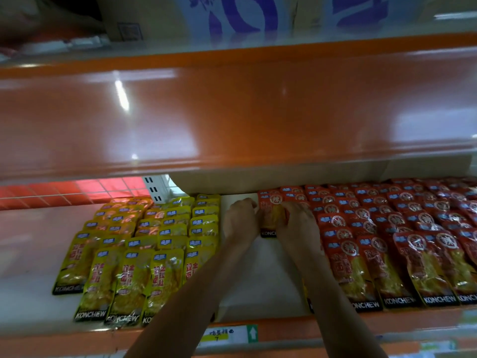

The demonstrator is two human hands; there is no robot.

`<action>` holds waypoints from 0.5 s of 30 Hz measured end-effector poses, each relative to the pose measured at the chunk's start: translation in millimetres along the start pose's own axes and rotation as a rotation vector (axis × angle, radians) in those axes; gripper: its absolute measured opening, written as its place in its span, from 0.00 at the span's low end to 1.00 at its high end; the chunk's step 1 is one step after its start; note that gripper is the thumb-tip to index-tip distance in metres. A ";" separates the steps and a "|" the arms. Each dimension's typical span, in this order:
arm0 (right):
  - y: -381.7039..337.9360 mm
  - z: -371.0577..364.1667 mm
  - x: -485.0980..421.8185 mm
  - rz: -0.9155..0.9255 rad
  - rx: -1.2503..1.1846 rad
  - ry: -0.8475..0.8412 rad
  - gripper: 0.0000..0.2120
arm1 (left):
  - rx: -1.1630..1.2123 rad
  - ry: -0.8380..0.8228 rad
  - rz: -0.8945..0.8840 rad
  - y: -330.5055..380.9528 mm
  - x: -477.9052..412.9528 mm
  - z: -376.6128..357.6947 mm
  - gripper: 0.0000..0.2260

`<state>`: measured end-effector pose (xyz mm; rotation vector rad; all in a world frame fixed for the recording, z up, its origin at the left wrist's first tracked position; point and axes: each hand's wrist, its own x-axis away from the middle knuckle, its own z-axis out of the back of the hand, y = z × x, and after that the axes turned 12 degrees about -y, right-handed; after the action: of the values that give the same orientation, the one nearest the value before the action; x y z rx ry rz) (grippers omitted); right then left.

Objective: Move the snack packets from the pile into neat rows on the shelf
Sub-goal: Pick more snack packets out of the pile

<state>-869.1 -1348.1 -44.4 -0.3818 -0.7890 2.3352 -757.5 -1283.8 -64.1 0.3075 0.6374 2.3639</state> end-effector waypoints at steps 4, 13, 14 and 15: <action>-31.3 -21.3 5.9 0.040 0.027 -0.038 0.13 | -0.012 0.067 -0.126 -19.0 21.1 21.9 0.12; -153.9 -105.9 52.3 0.209 -0.043 -0.137 0.17 | -0.185 0.308 -0.128 -135.4 97.2 107.8 0.12; -170.9 -119.3 59.5 0.230 -0.047 -0.168 0.18 | -0.196 0.304 -0.100 -152.7 108.2 120.7 0.14; -188.1 -132.7 67.3 0.241 -0.055 -0.201 0.18 | -0.203 0.291 -0.059 -170.2 118.4 133.3 0.15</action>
<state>-770.6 -1129.6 -34.7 -0.2806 -0.9490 2.6111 -704.9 -1045.1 -32.5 -0.1450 0.5233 2.4120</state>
